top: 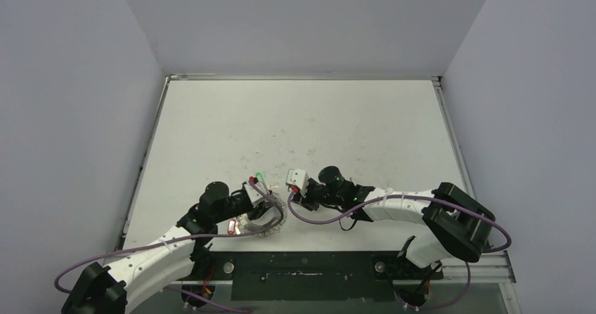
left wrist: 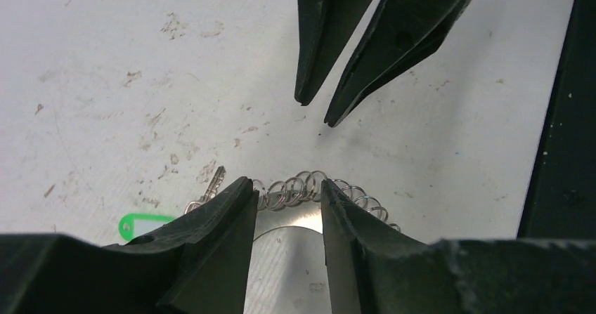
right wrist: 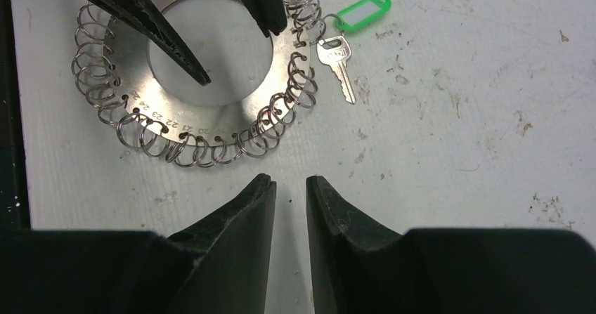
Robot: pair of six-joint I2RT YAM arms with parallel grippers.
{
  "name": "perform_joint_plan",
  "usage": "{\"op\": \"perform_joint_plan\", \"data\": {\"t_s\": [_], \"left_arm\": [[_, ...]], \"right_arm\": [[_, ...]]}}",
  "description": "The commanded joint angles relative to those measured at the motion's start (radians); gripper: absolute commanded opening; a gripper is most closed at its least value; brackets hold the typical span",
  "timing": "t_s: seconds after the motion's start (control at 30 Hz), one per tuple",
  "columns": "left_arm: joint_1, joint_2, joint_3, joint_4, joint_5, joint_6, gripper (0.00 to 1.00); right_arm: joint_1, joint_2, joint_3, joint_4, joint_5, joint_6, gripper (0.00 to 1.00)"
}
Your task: Put the keys on the keyring
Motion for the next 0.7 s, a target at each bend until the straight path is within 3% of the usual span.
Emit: {"op": "perform_joint_plan", "data": {"t_s": [0.0,0.1,0.27,0.67], "left_arm": [[-0.026,0.054,0.016,0.103,0.089,0.222,0.37],[-0.051,0.087,0.066,0.015,0.108,0.358,0.36],[-0.094,0.127,0.154,-0.214,-0.001,0.564,0.36],[-0.137,0.278,0.189,-0.219,0.009,0.649,0.24]], "right_arm": [[-0.016,-0.065,-0.035,0.094,-0.026,0.055,0.25],[-0.021,-0.084,-0.050,0.092,-0.025,0.058,0.25],[-0.025,-0.102,-0.061,0.092,-0.025,0.058,0.25],[-0.040,-0.097,-0.070,0.113,-0.035,0.064,0.25]]}}
